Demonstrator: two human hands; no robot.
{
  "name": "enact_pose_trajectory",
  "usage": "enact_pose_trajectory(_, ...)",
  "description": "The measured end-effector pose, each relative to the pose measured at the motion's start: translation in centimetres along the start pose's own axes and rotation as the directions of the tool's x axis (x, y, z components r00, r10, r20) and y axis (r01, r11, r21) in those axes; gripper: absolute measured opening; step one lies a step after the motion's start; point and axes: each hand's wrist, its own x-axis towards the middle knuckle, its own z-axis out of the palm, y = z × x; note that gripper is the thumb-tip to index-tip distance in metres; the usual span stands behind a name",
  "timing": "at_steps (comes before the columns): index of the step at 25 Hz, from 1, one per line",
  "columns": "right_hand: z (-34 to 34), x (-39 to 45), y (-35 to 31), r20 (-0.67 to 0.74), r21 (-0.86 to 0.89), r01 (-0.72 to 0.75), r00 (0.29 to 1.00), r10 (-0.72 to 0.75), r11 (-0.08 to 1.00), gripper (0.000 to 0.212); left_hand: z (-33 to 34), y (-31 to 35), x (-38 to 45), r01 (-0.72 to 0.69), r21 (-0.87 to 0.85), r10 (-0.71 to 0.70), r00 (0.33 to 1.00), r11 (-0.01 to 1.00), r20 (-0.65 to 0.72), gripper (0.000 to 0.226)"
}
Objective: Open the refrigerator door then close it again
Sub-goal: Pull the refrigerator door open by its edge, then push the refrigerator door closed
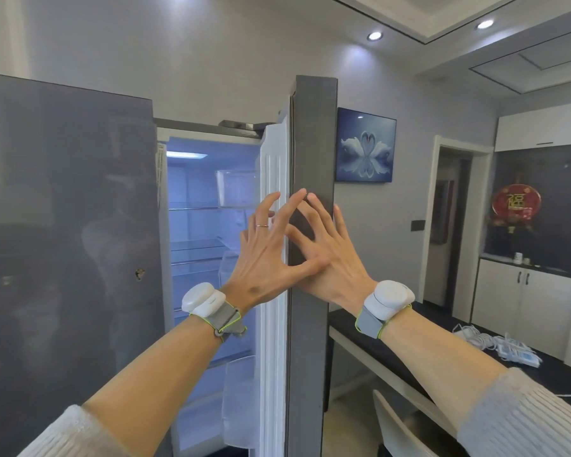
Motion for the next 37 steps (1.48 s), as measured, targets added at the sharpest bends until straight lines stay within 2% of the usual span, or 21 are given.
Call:
enact_pose_trajectory(9, -0.7, -1.6, 3.1, 0.038, 0.038, -0.036, 0.999, 0.034, 0.999, 0.084, 2.3, 1.4, 0.8, -0.009, -0.020, 0.010, 0.999, 1.000, 0.034, 0.096)
enact_pose_trajectory(14, -0.9, -2.5, 3.7, 0.037, 0.038, -0.076, 0.997, 0.075, 0.996, 0.084, 2.7, 1.7, 0.8, -0.009, -0.044, 0.009, 1.000, 0.999, 0.006, 0.093)
enact_pose_trajectory(19, -1.1, -2.6, 3.8, -0.114, 0.064, -0.054, 0.992, 0.061, 0.997, 0.069, 2.0, 2.0, 0.8, -0.023, -0.177, 0.011, 0.997, 0.984, -0.071, 0.068)
enact_pose_trajectory(23, -1.1, -2.3, 3.8, -0.182, 0.070, -0.037, 0.982, 0.049, 0.997, 0.070, 1.2, 2.5, 0.9, -0.022, -0.285, -0.008, 0.995, 0.958, -0.102, 0.058)
enact_pose_trajectory(30, -0.8, -2.5, 3.8, -0.070, 0.162, -0.117, 0.989, 0.130, 0.980, 0.074, 0.8, 2.7, 1.0, -0.013, -0.327, -0.023, 0.994, 0.945, -0.105, 0.054)
enact_pose_trajectory(37, -0.2, -2.4, 3.2, -0.013, 0.284, -0.119, 0.992, 0.128, 0.952, 0.077, 0.3, 2.3, 0.5, -0.012, -0.297, -0.017, 0.995, 0.955, -0.093, 0.056)
